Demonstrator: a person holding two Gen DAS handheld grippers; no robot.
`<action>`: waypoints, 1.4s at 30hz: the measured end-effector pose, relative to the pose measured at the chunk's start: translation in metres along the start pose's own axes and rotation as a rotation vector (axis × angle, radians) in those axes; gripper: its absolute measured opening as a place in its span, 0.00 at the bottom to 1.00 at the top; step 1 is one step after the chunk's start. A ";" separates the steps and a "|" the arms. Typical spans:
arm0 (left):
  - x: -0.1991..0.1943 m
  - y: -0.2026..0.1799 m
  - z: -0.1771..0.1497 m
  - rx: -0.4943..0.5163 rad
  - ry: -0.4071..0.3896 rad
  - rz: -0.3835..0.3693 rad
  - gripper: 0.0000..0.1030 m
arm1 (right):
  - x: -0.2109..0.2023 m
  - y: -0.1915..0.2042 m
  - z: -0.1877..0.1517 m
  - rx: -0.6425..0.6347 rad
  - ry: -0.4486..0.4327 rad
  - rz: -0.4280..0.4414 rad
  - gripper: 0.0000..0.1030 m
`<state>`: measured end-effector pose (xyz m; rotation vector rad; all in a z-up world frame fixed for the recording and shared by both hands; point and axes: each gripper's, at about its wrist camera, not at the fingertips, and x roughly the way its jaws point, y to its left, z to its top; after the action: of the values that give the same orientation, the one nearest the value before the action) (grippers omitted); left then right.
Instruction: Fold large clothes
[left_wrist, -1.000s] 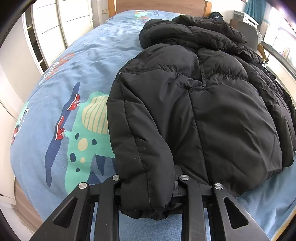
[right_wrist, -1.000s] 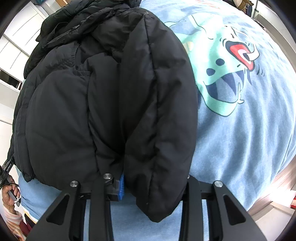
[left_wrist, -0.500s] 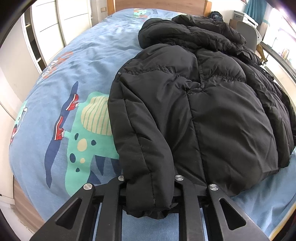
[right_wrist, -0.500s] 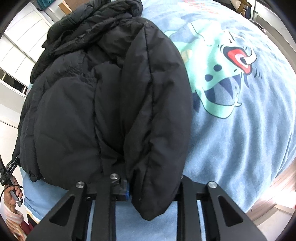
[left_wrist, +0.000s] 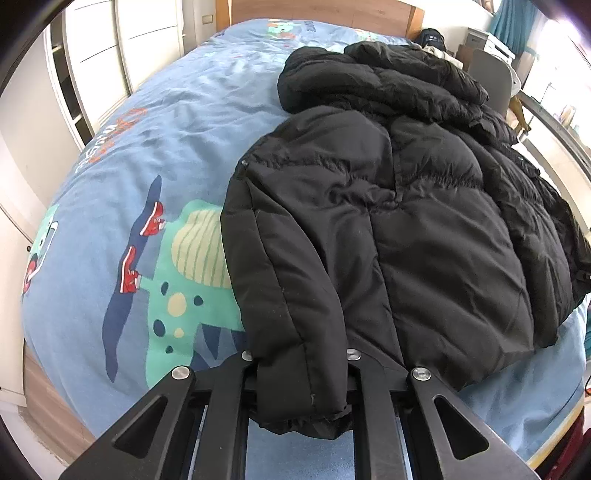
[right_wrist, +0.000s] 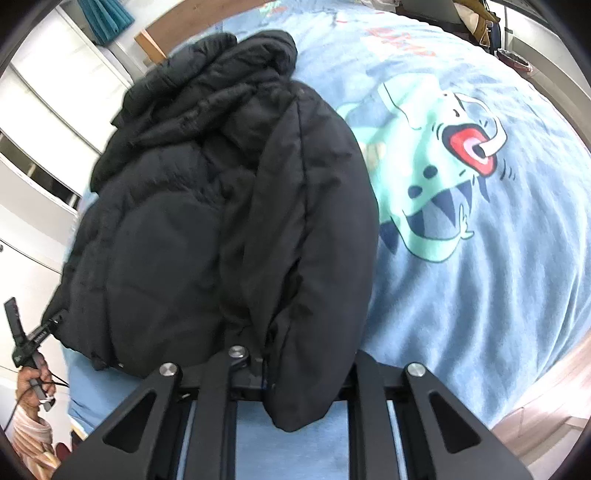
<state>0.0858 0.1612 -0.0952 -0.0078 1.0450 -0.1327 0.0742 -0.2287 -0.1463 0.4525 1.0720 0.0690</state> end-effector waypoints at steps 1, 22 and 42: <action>-0.002 0.001 0.001 0.002 -0.003 -0.002 0.12 | -0.005 0.001 0.000 0.002 -0.011 0.008 0.14; -0.038 0.004 0.029 -0.067 -0.068 -0.115 0.11 | -0.031 0.013 0.023 0.042 -0.161 0.137 0.13; -0.078 0.023 0.099 -0.174 -0.202 -0.213 0.11 | -0.068 0.019 0.083 0.096 -0.321 0.223 0.13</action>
<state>0.1351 0.1874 0.0198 -0.2855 0.8488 -0.2290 0.1151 -0.2568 -0.0493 0.6460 0.7090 0.1379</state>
